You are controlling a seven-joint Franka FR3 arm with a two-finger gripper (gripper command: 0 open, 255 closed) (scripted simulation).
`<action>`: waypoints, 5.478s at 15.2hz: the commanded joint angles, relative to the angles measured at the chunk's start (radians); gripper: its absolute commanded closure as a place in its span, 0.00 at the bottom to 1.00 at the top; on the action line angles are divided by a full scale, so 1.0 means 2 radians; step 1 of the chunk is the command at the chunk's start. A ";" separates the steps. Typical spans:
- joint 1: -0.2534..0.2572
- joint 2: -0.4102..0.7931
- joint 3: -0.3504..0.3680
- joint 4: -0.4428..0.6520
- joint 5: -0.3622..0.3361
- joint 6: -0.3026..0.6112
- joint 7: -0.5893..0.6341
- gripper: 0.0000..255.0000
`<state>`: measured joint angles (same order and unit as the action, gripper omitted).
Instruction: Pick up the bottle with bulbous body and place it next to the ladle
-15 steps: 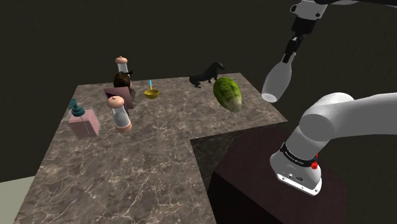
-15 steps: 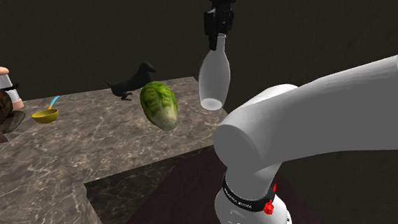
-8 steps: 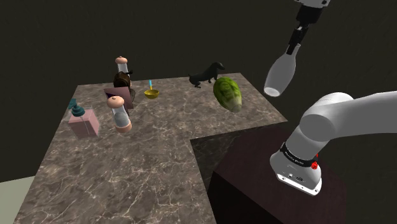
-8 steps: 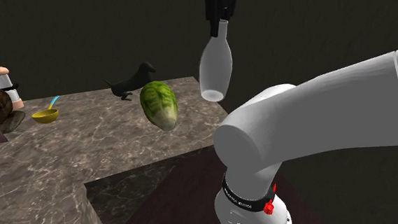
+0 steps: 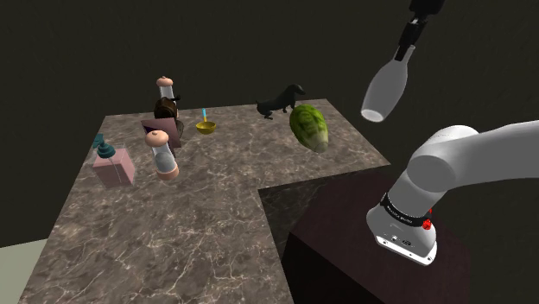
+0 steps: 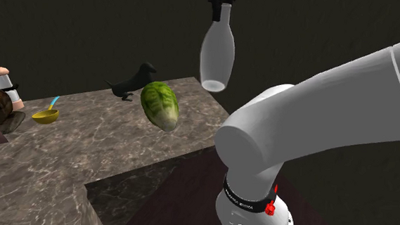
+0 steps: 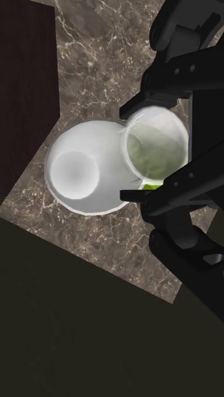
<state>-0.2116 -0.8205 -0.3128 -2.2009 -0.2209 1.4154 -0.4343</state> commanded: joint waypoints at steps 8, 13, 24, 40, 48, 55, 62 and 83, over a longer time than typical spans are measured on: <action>0.006 0.030 0.005 0.081 0.008 -0.051 -0.006 1.00; 0.009 0.050 0.007 0.130 0.012 -0.080 -0.009 1.00; 0.019 0.092 0.028 0.185 0.034 -0.097 0.015 1.00; 0.059 0.212 0.118 0.151 0.099 0.048 0.150 1.00; 0.081 0.312 0.154 0.195 0.113 0.104 0.205 1.00; 0.100 0.418 0.179 0.270 0.113 0.135 0.250 1.00; 0.120 0.519 0.194 0.357 0.105 0.149 0.284 1.00; 0.120 0.529 0.193 0.233 0.104 0.283 0.285 1.00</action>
<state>0.0277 0.2333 0.0729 -1.7313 -0.0136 1.9726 0.1344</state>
